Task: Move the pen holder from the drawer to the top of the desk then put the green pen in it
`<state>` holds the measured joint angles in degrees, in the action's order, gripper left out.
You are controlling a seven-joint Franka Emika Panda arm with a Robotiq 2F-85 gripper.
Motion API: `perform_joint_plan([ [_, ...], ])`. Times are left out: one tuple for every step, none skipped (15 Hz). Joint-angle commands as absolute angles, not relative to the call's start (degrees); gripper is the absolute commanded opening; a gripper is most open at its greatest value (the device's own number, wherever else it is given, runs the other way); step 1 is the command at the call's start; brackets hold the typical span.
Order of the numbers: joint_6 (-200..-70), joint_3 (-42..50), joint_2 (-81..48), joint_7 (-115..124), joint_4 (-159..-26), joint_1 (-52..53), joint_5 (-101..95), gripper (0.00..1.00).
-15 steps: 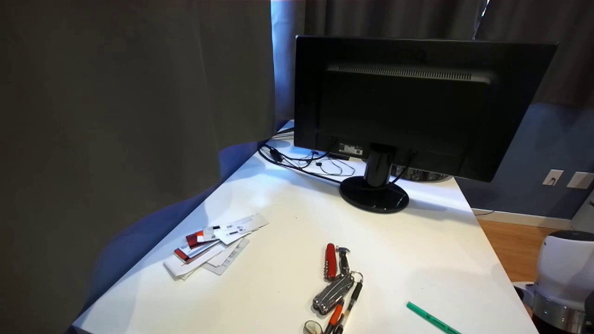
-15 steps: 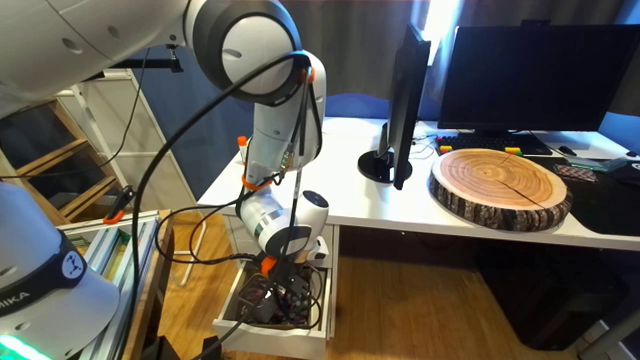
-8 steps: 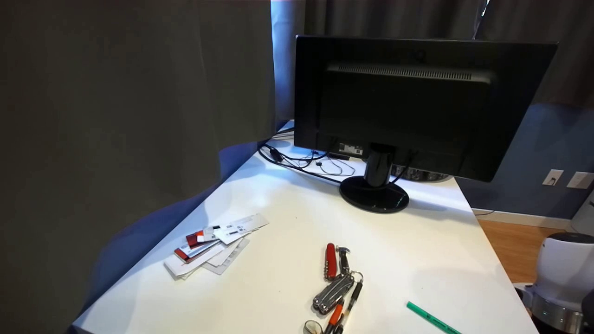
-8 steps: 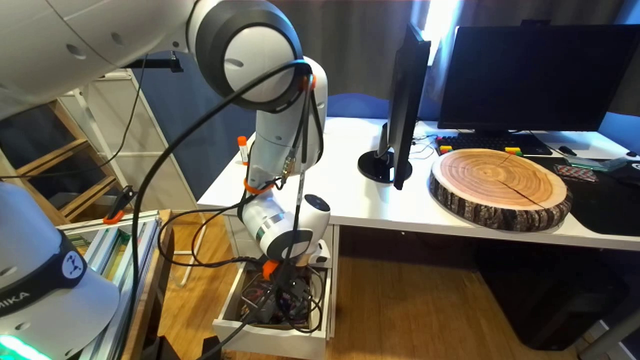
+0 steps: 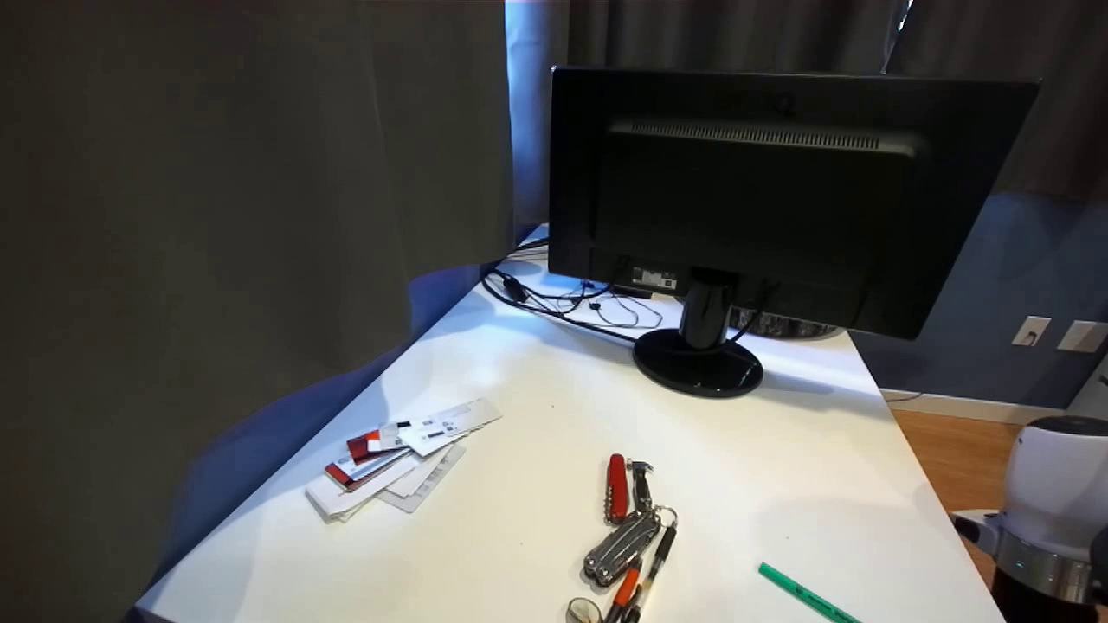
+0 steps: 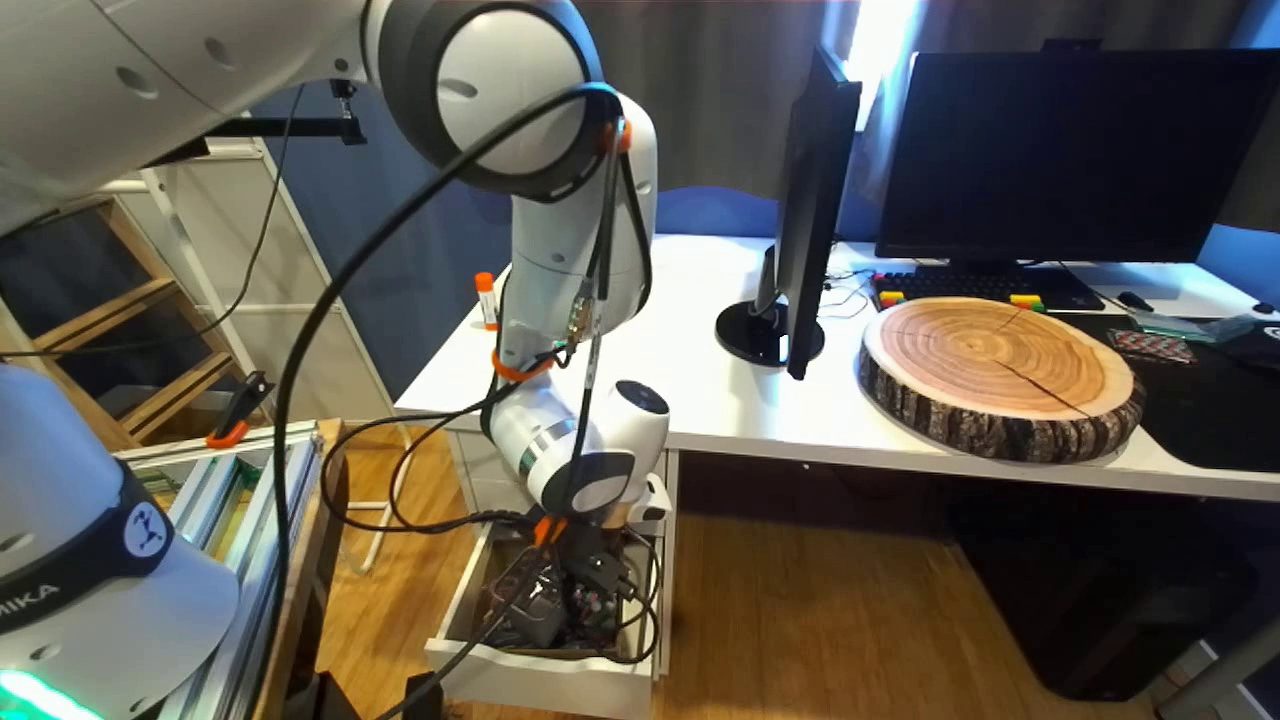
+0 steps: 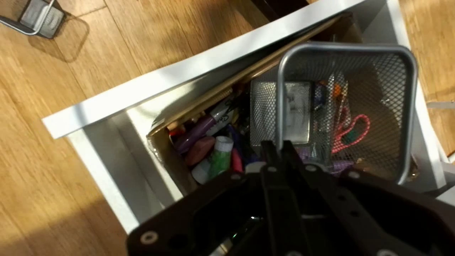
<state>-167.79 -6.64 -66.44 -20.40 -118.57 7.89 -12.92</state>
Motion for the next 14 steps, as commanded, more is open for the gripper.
perform_joint_plan([
  [-165.9,-4.7,-58.5,-18.1,-124.3,10.0,-15.1,0.02],
  [-165.2,-4.2,-56.8,-17.8,-125.4,10.6,-15.3,0.02],
  [-164.3,-4.0,-54.9,-17.6,-126.5,11.0,-15.6,0.02],
  [-163.0,-4.1,-53.1,-17.4,-127.7,11.3,-15.6,0.02],
  [-161.4,-3.9,-51.1,-17.0,-128.8,11.9,-15.6,0.02],
  [-159.9,-4.2,-49.1,-16.7,-129.9,12.0,-15.5,0.02],
  [-158.3,-4.1,-47.0,-16.1,-131.0,12.6,-15.5,0.02],
  [-156.6,-4.3,-44.9,-15.7,-132.0,12.9,-15.4,0.02],
  [-155.0,-4.3,-42.9,-15.1,-132.9,13.1,-15.4,0.02],
  [-153.7,-4.9,-40.7,-14.9,-133.8,12.8,-15.1,0.02],
  [-152.1,-5.6,-38.6,-14.7,-134.7,12.5,-14.8,0.02],
  [-150.6,-6.1,-36.6,-14.4,-135.3,12.1,-14.3,0.02],
  [-149.4,-6.5,-34.4,-13.8,-136.2,12.1,-14.2,0.02],
  [-148.5,-6.6,-32.4,-13.2,-136.8,12.2,-14.2,0.02],
])
